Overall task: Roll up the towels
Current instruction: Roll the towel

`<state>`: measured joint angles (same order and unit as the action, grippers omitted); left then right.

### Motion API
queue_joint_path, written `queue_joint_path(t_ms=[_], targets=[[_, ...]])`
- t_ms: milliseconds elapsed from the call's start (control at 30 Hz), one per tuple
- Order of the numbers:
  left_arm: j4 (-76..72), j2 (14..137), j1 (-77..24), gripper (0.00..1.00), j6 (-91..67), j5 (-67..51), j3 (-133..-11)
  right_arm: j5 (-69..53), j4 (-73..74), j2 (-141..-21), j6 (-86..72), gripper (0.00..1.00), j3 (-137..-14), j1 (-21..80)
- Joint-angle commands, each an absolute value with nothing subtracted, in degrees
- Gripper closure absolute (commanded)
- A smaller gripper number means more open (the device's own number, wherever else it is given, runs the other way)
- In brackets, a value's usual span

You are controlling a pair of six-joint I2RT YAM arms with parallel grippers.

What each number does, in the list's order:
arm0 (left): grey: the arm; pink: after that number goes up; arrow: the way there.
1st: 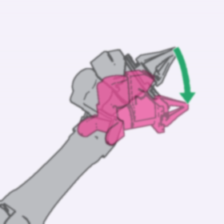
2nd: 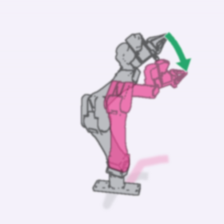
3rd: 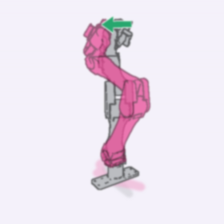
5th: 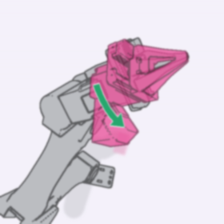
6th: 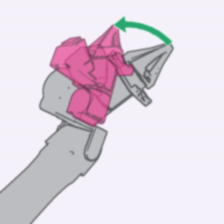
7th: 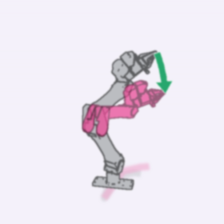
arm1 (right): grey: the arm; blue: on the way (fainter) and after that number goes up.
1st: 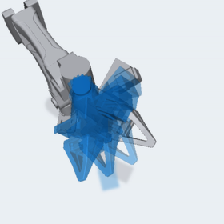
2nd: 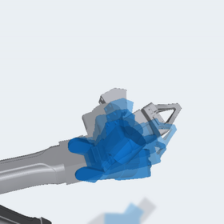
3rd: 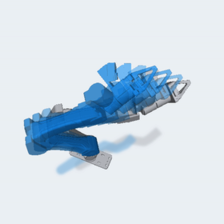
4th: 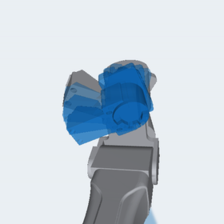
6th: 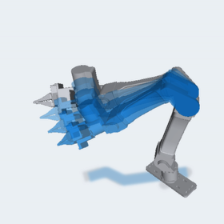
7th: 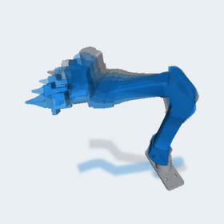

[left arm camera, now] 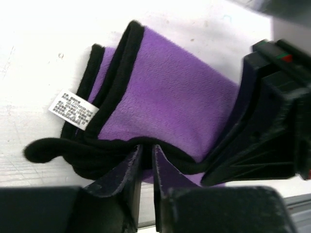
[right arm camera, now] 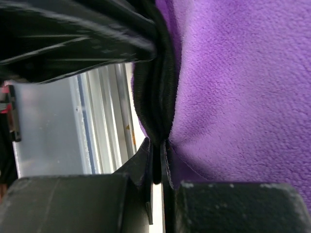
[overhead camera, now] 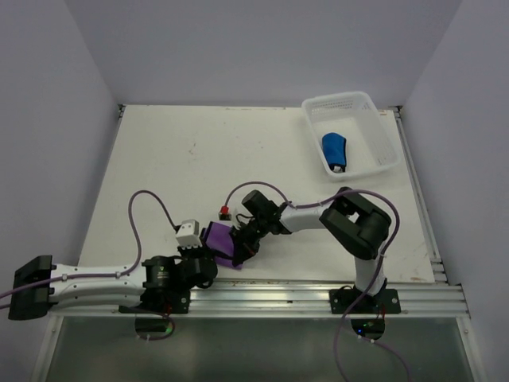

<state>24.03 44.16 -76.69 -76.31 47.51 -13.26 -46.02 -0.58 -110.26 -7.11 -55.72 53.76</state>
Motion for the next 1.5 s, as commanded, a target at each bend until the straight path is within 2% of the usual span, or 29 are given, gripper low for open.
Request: queue_joint_path(t_ms=[0,67,167,300,367,467,867,1033,1267,1333,1367,1467], targets=[[30.04,41.15,-76.90,0.81,-74.71,50.88,-18.27,-45.09,3.59,-113.91,-6.15,1.00,-54.93,53.00],[31.46,38.51,-76.99,0.75,-74.36,51.59,-19.42,-45.52,5.96,-114.52,-4.84,1.00,-55.89,52.65],[31.20,36.04,-76.99,0.74,-73.30,51.42,-19.51,-46.05,7.38,-115.05,-3.87,1.00,-57.21,52.56],[27.44,35.60,-76.99,0.82,-69.27,49.84,-19.07,-47.11,9.14,-116.10,-3.60,1.00,-58.62,52.30],[23.93,35.33,-76.99,0.92,-65.94,47.48,-17.76,-47.02,9.75,-116.54,-3.60,1.00,-59.41,52.03],[16.11,35.16,-77.08,1.00,-62.49,44.57,-14.96,-47.20,10.90,-116.81,-3.25,1.00,-60.20,51.77],[12.58,44.73,-77.08,1.00,-63.37,46.06,-13.63,-48.34,12.92,-116.63,-3.08,1.00,-61.26,50.80],[8.18,44.21,-77.08,1.00,-64.15,45.00,-10.11,-48.43,13.80,-116.19,-3.08,1.00,-61.70,50.54],[9.58,48.42,-77.08,1.00,-69.52,45.35,-8.53,-45.44,14.94,-114.79,-3.16,0.97,-62.31,50.27],[9.14,49.56,-77.08,1.00,-70.66,45.35,-8.18,-45.35,14.94,-114.52,-3.43,0.94,-62.67,50.27],[8.71,50.44,-77.08,1.00,-70.93,45.26,-8.17,-45.35,15.03,-114.09,-3.43,0.83,-62.75,50.27],[8.53,50.63,-77.17,1.00,-71.45,45.61,-8.17,-43.35,15.55,-112.86,-3.78,0.76,-63.02,50.27]])
